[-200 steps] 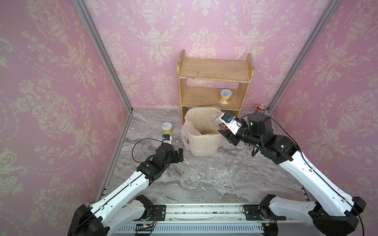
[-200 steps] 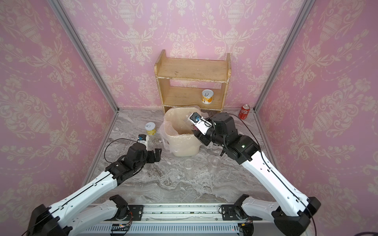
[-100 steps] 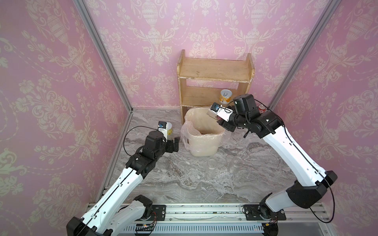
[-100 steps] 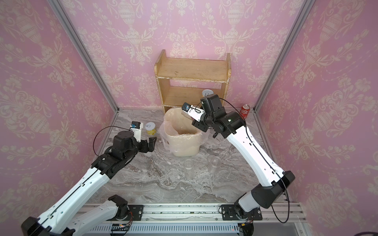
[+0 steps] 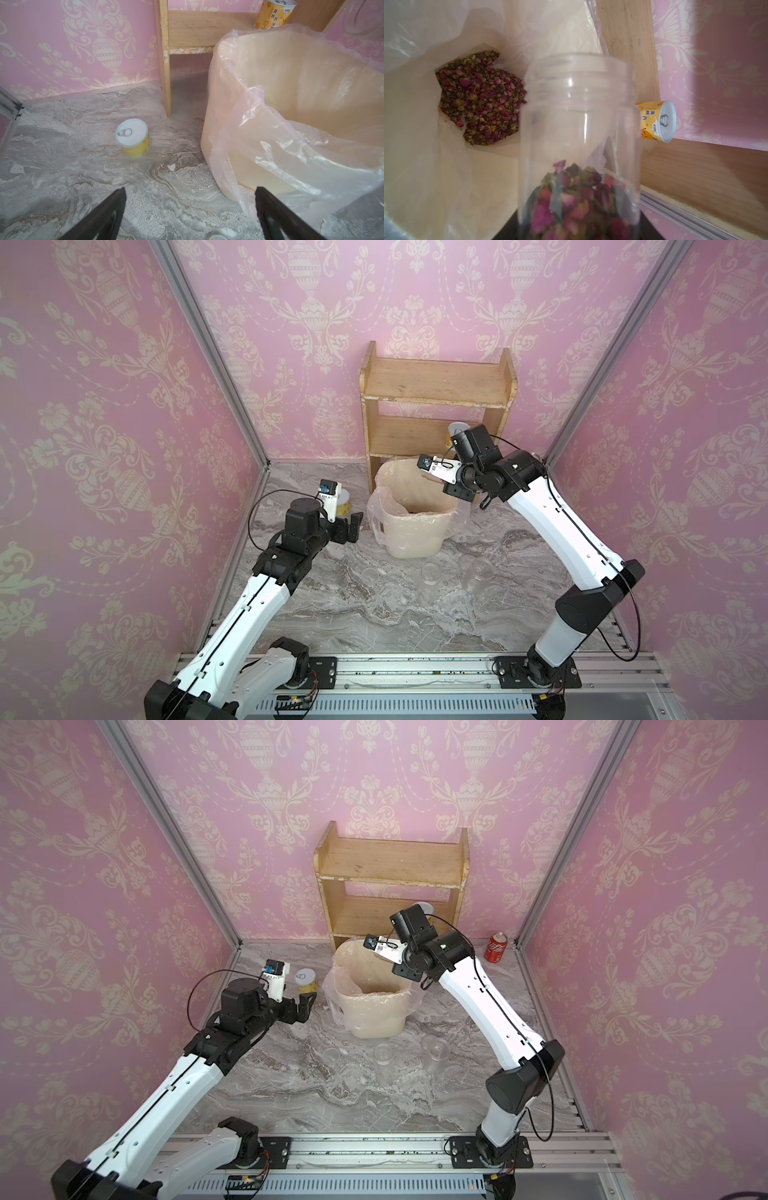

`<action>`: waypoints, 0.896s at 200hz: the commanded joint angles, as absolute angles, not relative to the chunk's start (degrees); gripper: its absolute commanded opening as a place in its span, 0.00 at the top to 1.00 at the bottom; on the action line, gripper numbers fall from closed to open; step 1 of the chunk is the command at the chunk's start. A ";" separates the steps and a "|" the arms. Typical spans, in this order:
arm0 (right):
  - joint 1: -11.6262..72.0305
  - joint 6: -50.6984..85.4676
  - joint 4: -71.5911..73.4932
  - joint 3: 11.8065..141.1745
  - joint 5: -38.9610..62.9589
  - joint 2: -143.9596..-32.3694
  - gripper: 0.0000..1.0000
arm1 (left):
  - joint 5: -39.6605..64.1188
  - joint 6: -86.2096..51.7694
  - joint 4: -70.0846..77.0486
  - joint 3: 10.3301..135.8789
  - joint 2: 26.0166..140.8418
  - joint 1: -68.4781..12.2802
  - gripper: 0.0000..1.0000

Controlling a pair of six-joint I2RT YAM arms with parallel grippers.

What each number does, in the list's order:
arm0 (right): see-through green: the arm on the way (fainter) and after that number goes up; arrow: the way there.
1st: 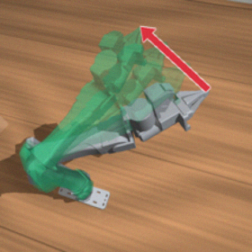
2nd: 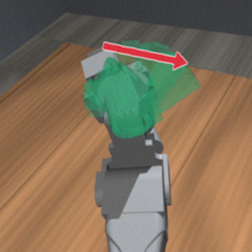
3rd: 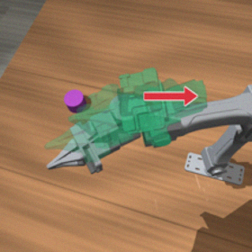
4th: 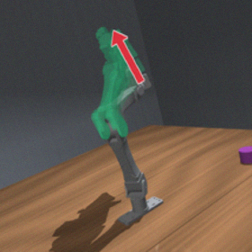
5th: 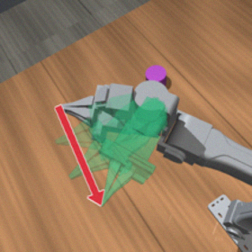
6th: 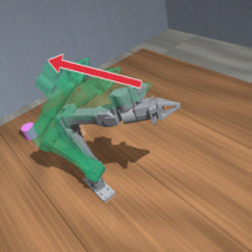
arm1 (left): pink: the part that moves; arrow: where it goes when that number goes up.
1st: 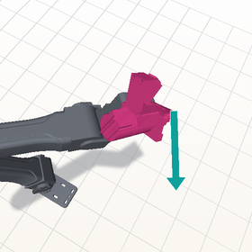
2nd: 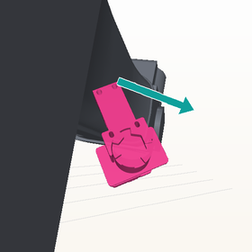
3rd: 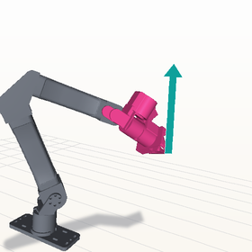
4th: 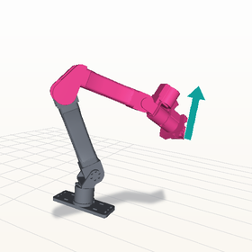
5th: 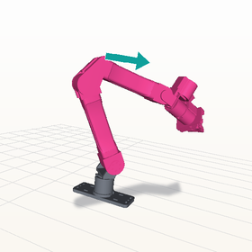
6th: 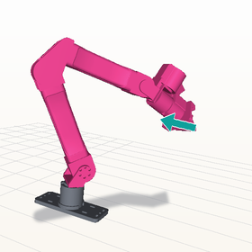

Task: Empty the moldy dried flower tea in the jars
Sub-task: Pour the moldy dried flower tea into the trash bin.

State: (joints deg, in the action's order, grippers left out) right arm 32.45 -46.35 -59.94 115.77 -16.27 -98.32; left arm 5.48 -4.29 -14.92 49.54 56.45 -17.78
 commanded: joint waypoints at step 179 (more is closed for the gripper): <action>38.21 -66.46 -58.46 117.11 -36.57 -101.48 0.98 | 3.41 -1.23 -10.01 43.86 51.99 -17.40 0.01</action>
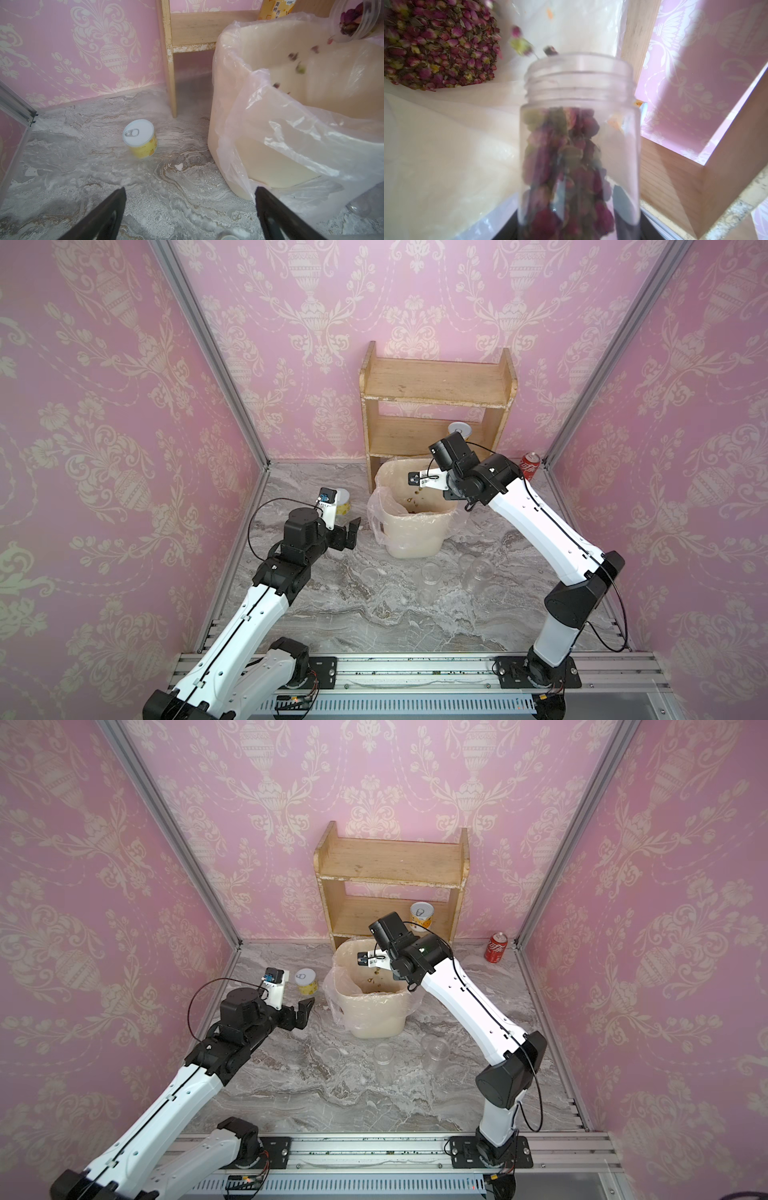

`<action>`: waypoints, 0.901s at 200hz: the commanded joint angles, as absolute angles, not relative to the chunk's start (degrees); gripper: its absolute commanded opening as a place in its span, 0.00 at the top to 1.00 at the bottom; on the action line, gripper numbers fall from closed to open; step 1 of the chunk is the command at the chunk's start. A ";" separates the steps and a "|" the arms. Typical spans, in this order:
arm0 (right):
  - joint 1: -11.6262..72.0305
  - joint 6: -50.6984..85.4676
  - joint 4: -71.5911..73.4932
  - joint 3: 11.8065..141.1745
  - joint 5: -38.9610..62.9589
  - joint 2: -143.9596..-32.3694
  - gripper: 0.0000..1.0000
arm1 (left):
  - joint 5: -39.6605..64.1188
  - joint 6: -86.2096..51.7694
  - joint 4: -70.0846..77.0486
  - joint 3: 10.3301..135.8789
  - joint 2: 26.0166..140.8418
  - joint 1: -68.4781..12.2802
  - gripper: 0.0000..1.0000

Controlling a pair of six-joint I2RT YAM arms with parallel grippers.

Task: Empty the moldy dried flower tea in the jars
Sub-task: Pour the moldy dried flower tea into the trash bin.

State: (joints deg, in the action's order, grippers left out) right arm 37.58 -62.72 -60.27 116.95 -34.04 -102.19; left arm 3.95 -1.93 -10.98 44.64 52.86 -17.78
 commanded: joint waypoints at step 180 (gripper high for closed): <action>39.99 -89.12 -50.22 108.82 -43.03 -98.17 1.00 | 4.13 -1.32 -9.84 43.54 51.44 -17.46 0.01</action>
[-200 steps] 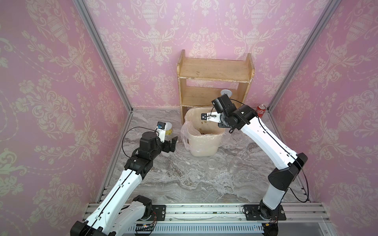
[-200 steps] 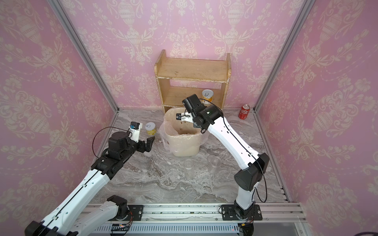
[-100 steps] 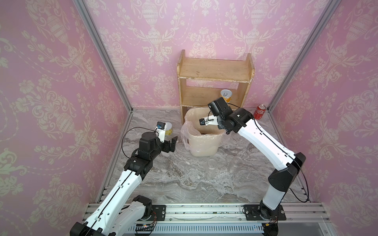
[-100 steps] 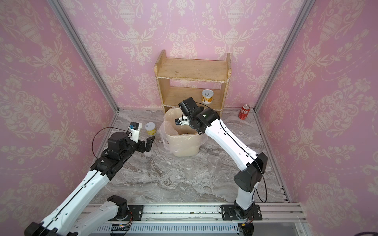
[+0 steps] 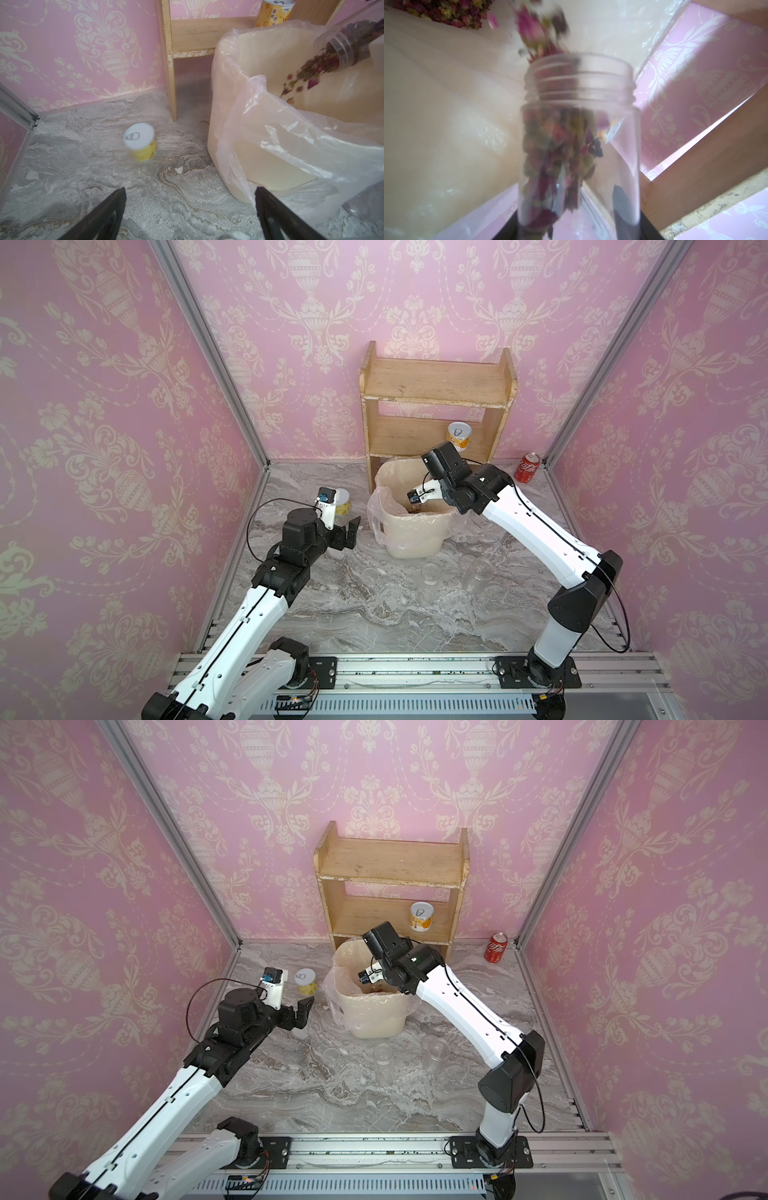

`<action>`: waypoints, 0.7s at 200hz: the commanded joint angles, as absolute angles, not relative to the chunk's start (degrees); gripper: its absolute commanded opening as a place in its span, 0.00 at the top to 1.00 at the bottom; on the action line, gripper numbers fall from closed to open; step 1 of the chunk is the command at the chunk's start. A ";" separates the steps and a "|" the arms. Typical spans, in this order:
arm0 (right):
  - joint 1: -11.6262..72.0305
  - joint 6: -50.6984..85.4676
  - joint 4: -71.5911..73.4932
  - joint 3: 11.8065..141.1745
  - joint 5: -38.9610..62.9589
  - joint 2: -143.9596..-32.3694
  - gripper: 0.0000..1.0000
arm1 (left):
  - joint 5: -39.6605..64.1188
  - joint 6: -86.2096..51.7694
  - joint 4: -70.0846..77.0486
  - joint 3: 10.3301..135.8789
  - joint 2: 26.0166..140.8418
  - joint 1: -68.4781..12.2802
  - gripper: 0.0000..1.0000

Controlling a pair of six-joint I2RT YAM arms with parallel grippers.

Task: Empty the moldy dried flower tea in the jars
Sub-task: Pour the moldy dried flower tea into the trash bin.

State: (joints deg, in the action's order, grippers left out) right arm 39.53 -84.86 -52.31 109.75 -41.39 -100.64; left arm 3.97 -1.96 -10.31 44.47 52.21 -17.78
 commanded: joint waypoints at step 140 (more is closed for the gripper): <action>40.24 -93.53 -53.09 113.27 -43.41 -101.18 1.00 | 4.39 -1.17 -9.85 43.39 51.33 -17.40 0.01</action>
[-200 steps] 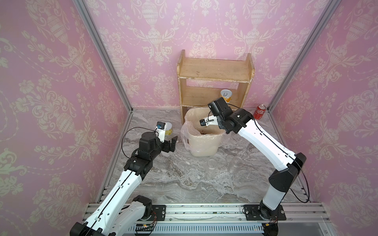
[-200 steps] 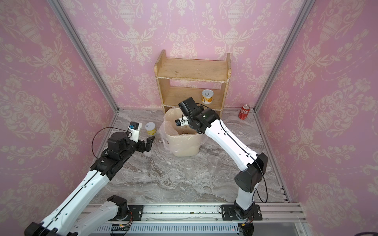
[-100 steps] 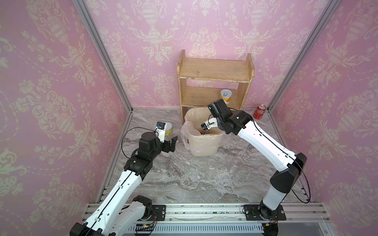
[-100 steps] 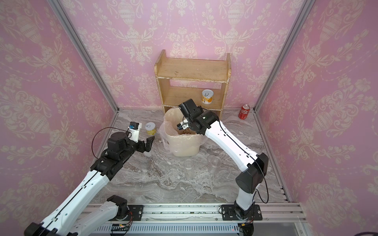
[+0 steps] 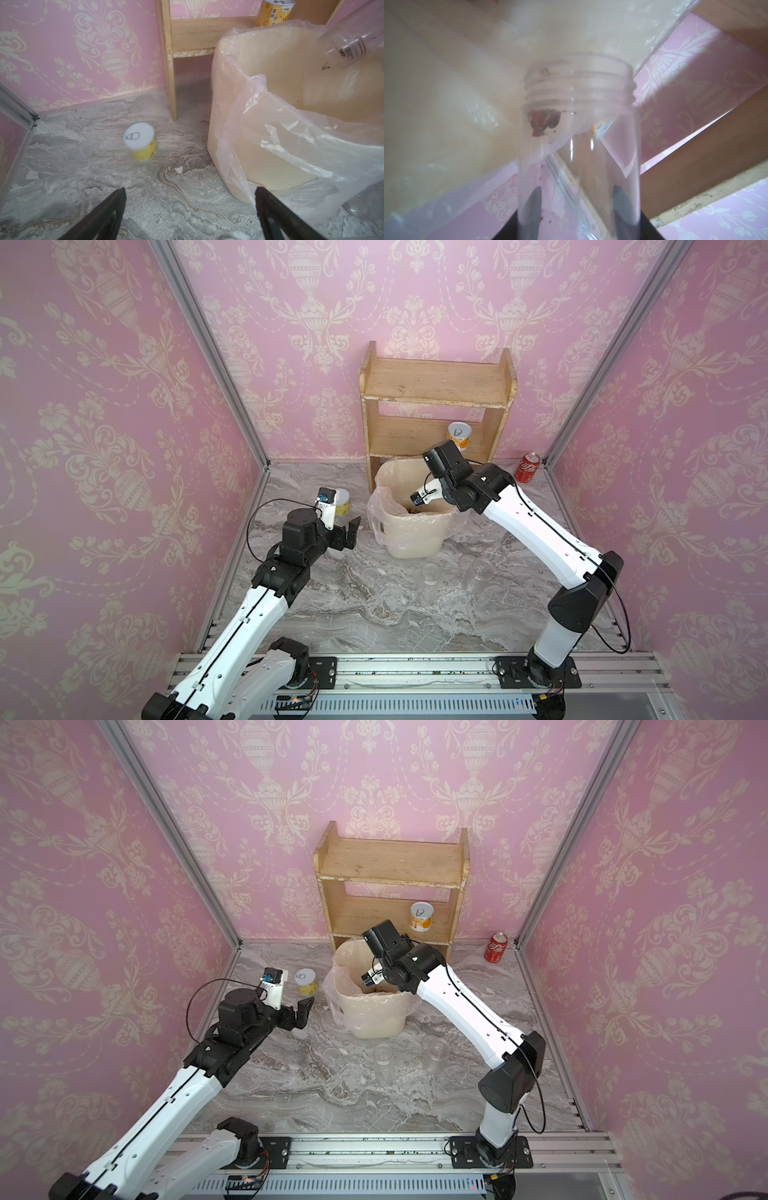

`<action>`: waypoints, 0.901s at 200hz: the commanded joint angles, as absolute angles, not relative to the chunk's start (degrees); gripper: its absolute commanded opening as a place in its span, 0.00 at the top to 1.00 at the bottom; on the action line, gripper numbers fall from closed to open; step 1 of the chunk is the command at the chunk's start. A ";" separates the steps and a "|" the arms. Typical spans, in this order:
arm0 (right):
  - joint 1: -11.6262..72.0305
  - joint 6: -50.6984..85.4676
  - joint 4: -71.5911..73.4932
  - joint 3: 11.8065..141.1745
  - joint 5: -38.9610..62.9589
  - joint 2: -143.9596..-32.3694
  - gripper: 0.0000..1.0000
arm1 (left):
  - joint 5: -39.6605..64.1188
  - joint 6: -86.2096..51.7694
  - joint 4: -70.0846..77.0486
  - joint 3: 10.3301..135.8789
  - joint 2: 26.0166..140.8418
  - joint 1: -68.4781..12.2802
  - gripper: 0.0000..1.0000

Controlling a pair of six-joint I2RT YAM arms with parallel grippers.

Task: Empty the moldy dried flower tea in the jars
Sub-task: Pour the moldy dried flower tea into the trash bin.

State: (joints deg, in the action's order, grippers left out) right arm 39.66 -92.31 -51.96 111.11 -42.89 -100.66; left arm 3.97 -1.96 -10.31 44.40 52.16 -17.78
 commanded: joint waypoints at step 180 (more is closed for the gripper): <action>40.77 -92.65 -52.34 106.39 -39.34 -103.45 1.00 | 4.55 -0.97 -9.67 43.17 50.38 -17.41 0.01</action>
State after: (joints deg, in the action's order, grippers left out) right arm 40.47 -93.21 -51.44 107.24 -40.14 -102.63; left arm 3.99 -1.96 -10.28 43.86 51.33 -17.78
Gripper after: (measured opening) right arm 0.563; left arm 0.993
